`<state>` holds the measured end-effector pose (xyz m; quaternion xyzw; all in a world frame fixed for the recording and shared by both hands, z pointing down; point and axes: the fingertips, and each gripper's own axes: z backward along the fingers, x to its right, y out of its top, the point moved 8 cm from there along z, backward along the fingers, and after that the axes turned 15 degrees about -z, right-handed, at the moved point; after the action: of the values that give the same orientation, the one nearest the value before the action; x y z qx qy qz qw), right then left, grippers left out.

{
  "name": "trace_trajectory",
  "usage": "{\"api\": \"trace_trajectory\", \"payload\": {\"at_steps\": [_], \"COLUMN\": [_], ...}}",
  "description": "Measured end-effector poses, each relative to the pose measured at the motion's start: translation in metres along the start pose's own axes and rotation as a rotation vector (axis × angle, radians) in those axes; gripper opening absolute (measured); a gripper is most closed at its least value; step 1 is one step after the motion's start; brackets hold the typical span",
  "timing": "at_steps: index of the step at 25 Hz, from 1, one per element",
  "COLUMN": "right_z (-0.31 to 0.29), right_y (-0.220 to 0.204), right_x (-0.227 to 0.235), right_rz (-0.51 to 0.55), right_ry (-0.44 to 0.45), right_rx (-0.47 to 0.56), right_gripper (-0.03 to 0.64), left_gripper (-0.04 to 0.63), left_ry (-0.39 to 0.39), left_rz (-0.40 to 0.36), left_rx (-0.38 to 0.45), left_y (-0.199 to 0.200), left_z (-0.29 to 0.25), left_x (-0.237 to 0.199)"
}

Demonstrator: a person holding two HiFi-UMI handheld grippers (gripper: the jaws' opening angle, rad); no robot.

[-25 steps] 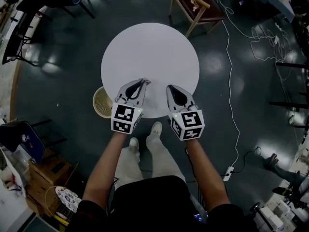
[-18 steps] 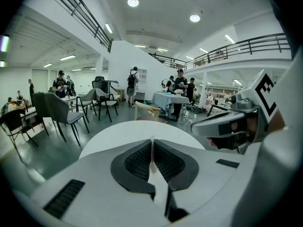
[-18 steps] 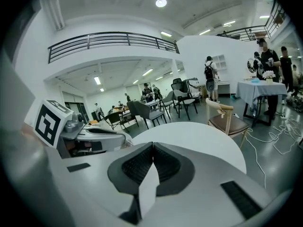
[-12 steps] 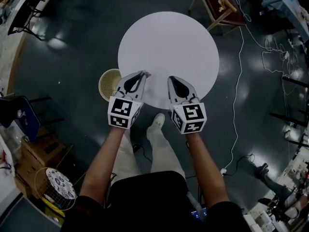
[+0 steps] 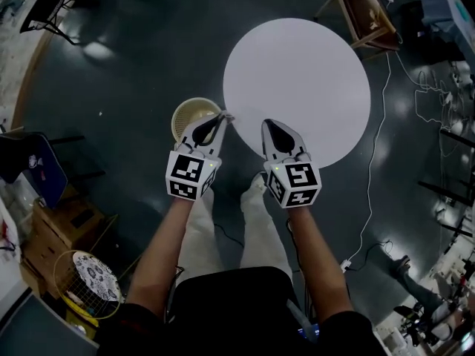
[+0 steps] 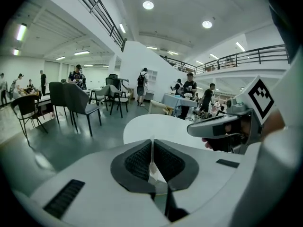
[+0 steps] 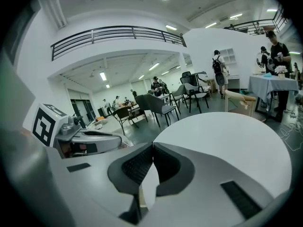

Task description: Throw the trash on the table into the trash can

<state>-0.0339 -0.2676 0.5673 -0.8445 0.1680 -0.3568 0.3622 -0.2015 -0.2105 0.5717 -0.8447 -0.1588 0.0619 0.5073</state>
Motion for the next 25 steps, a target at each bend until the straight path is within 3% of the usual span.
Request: {"api": "trace_trajectory", "payload": {"at_steps": [12,25], "right_z": [-0.07,-0.127], "right_y": [-0.075,-0.15], "right_x": [-0.094,-0.118], "right_rz": [0.003,0.003], "right_ry": [0.035,0.026], "right_rx": [-0.078,-0.125], "right_gripper": [0.017,0.017], "left_gripper": [0.021,0.021], "left_ry": [0.058,0.049], "left_rz": [0.092,0.146], "left_rx": [-0.042,-0.067], "left_y": [-0.097,-0.199], "left_z": [0.07,0.075], "left_x": [-0.072,-0.097]}}
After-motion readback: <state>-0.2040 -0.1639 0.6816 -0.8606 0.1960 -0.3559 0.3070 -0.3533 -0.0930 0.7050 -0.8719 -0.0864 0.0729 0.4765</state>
